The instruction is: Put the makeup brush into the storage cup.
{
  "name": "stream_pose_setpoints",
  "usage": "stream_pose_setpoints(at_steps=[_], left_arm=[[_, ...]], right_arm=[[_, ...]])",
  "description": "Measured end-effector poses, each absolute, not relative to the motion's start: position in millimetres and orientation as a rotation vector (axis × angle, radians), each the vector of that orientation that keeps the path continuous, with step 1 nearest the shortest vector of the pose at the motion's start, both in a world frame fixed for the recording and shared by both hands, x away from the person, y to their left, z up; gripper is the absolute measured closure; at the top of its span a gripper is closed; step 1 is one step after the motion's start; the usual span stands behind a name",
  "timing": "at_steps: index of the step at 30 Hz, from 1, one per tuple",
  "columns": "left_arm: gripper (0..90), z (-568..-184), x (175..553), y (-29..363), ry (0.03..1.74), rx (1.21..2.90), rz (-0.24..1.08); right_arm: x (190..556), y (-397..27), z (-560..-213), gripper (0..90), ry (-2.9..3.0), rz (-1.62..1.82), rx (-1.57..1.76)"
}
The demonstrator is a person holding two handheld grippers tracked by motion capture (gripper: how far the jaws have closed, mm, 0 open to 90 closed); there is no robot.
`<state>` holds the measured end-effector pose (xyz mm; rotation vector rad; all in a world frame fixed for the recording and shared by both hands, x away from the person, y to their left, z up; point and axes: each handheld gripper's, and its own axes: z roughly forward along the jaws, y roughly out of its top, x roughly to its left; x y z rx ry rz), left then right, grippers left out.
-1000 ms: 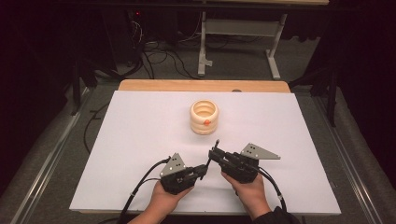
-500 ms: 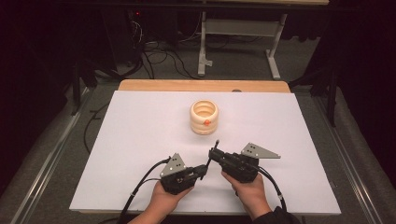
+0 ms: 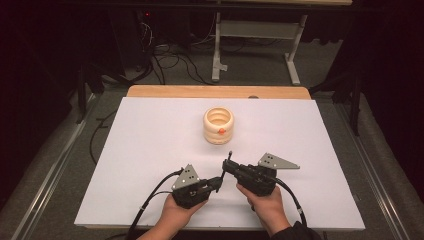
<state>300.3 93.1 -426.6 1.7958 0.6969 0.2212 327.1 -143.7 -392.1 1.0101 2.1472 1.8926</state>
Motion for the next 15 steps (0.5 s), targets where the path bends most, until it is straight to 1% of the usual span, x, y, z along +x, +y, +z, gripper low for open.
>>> stream_pose_setpoints(at_steps=[12, 15], left_arm=[[83.3, -426.3, 300.7, 93.6, 0.701, 1.791, 0.218], [79.5, -426.2, 301.1, 93.9, 0.706, 1.793, 0.22]], right_arm=[[327.2, -144.4, -391.7, 86.1, 2.144, 1.881, 1.0], [327.2, -144.6, -391.4, 86.1, 2.141, 1.882, 1.0]])
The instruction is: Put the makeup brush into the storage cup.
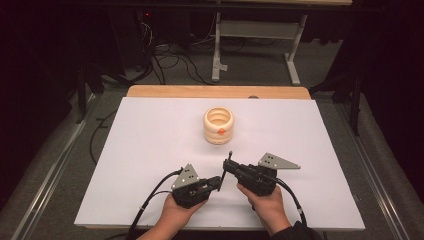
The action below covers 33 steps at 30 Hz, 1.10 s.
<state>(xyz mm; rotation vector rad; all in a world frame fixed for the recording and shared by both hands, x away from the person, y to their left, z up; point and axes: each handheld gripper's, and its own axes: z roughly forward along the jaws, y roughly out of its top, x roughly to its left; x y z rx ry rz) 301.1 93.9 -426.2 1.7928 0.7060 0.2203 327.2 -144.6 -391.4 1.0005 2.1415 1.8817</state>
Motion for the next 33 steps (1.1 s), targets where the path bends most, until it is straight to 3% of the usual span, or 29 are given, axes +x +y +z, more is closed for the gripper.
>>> stream_pose_setpoints(at_steps=[33], left_arm=[[52.8, -421.5, 305.5, 104.3, 0.746, 1.771, 0.263]], right_arm=[[328.3, -161.4, -385.1, 85.9, 2.079, 1.791, 0.979]])
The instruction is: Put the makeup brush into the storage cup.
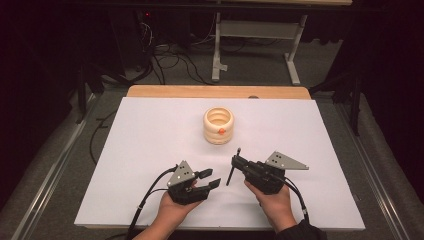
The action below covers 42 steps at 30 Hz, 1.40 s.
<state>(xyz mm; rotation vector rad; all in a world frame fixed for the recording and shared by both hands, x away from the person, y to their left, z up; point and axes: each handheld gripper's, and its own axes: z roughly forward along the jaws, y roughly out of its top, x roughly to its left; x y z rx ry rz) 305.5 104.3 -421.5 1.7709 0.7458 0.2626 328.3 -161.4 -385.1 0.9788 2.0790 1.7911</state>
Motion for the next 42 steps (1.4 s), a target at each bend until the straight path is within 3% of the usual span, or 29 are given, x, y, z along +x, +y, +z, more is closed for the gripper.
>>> stream_pose_setpoints(at_steps=[42], left_arm=[[26.4, -421.2, 320.7, 129.5, 0.858, 1.731, 0.317]], right_arm=[[329.6, -198.2, -374.3, 85.8, 1.918, 1.643, 0.928]])
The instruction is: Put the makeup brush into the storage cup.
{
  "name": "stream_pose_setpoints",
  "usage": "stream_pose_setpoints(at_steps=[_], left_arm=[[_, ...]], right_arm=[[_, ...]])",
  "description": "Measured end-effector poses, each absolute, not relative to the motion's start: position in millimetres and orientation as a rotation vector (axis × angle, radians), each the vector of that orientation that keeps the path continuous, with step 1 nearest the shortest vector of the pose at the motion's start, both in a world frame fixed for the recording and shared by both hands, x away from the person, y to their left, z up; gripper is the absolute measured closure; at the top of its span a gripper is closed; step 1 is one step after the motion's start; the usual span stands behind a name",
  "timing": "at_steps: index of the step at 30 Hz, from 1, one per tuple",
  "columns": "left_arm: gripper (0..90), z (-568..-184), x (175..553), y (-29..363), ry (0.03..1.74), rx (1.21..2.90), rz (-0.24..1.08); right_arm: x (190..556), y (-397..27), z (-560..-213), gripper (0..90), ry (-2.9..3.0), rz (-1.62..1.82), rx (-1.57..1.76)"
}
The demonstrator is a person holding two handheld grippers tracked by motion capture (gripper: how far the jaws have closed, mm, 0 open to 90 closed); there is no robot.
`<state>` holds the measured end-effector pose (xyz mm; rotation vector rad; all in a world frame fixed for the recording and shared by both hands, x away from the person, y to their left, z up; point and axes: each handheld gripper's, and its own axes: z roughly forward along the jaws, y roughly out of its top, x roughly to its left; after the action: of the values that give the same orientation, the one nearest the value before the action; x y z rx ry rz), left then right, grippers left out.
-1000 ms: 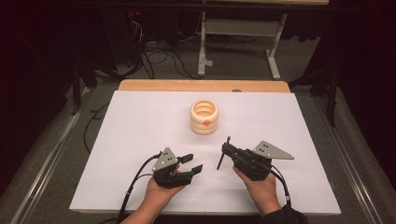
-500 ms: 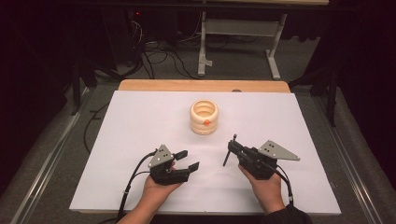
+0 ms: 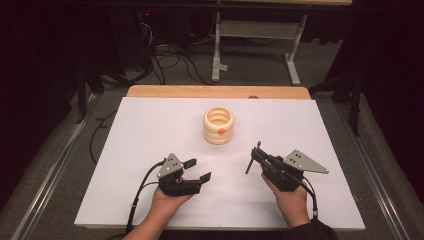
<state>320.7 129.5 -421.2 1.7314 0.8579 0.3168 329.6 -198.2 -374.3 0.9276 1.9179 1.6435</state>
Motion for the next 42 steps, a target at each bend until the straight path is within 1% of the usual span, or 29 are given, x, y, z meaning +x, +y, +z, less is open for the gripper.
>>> stream_pose_setpoints(at_steps=[11, 12, 13, 18, 21, 26, 32, 36, 42], left_arm=[[20.6, -417.7, 320.6, 136.1, 0.872, 1.731, 0.321], [17.4, -417.2, 320.6, 137.6, 0.874, 1.737, 0.314], [16.2, -416.8, 320.8, 139.0, 0.881, 1.744, 0.306], [14.7, -411.5, 320.0, 148.2, 0.902, 1.752, 0.326], [9.6, -406.5, 317.4, 152.7, 0.911, 1.781, 0.337], [7.5, -399.4, 313.7, 167.6, 0.921, 1.773, 0.374], [4.6, -405.2, 313.4, 180.9, 0.937, 1.745, 0.407], [1.4, -410.5, 314.5, 183.8, 0.944, 1.743, 0.409], [0.3, -410.4, 314.0, 184.9, 0.932, 1.732, 0.416]], right_arm=[[329.4, -206.9, -370.8, 85.8, 1.877, 1.64, 0.949], [329.3, -207.5, -370.1, 85.8, 1.871, 1.643, 0.949], [329.1, -208.0, -369.7, 85.8, 1.868, 1.641, 0.945], [328.0, -208.4, -367.8, 85.8, 1.859, 1.644, 0.948], [327.8, -208.8, -367.1, 85.8, 1.854, 1.643, 0.945], [326.8, -207.7, -365.1, 85.8, 1.842, 1.64, 0.943], [325.7, -205.0, -363.0, 85.8, 1.836, 1.642, 0.921], [325.1, -203.5, -359.0, 85.7, 1.816, 1.649, 0.911], [326.0, -201.1, -356.6, 85.8, 1.801, 1.655, 0.906]])
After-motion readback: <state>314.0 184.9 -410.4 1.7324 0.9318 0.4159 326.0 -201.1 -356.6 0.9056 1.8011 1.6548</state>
